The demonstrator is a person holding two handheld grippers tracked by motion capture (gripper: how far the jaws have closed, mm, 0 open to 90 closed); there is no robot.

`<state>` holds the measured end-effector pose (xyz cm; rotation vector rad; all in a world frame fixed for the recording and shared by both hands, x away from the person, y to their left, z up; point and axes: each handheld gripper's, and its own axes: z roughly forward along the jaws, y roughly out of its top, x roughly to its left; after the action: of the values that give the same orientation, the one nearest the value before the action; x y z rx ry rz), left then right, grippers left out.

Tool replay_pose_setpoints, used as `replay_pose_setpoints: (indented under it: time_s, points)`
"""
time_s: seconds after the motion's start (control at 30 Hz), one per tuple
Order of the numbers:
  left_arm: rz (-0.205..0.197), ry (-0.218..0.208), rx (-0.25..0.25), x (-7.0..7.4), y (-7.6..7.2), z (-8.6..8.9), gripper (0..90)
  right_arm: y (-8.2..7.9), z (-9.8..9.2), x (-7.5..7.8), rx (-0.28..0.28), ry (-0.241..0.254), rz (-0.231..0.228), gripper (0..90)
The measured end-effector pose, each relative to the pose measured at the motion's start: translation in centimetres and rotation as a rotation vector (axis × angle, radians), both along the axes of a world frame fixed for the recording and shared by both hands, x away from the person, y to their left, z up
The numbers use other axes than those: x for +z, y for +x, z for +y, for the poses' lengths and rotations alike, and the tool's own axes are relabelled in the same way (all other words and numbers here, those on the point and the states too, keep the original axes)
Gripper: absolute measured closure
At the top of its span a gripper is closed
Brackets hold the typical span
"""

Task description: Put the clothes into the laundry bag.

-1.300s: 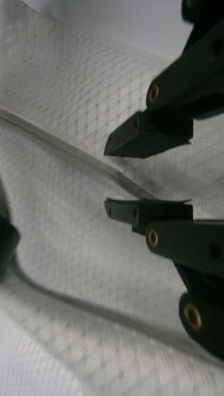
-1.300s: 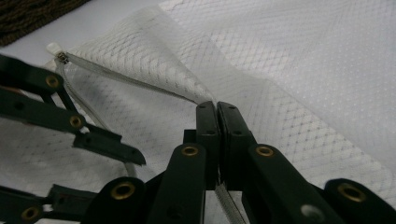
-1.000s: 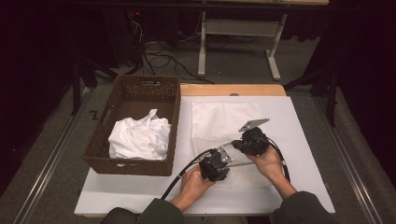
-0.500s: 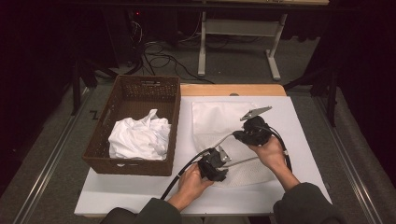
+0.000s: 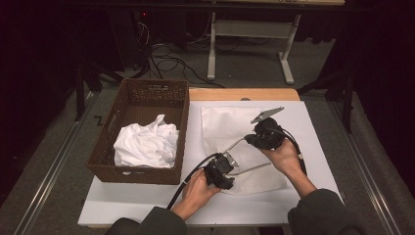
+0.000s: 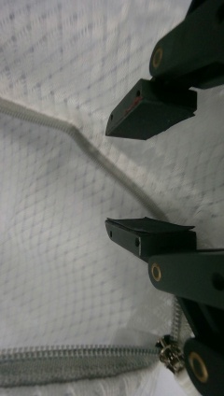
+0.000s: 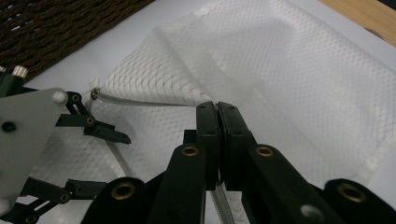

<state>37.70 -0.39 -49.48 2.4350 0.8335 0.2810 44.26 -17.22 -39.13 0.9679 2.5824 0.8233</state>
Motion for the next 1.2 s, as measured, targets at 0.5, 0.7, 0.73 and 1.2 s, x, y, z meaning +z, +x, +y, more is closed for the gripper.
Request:
replay_pose_setpoints:
  time_s: [0.5,0.7,0.73,1.2]
  points:
    - [0.086,-0.112,0.072,2.9,-0.6,2.6,33.6,-0.2,1.0,-0.7,0.039,-0.045,0.013,89.0]
    - [0.071,-0.087,0.076,3.9,-0.6,3.2,33.1,-0.5,0.7,-0.4,0.037,-0.025,0.010,89.1]
    - [0.074,-0.090,0.078,4.1,-0.6,3.4,33.0,-0.6,0.6,-0.3,0.033,-0.020,0.011,89.1]
    - [0.069,0.005,0.057,6.6,0.5,3.5,29.5,-0.5,-0.7,0.5,0.024,0.003,0.009,89.0]
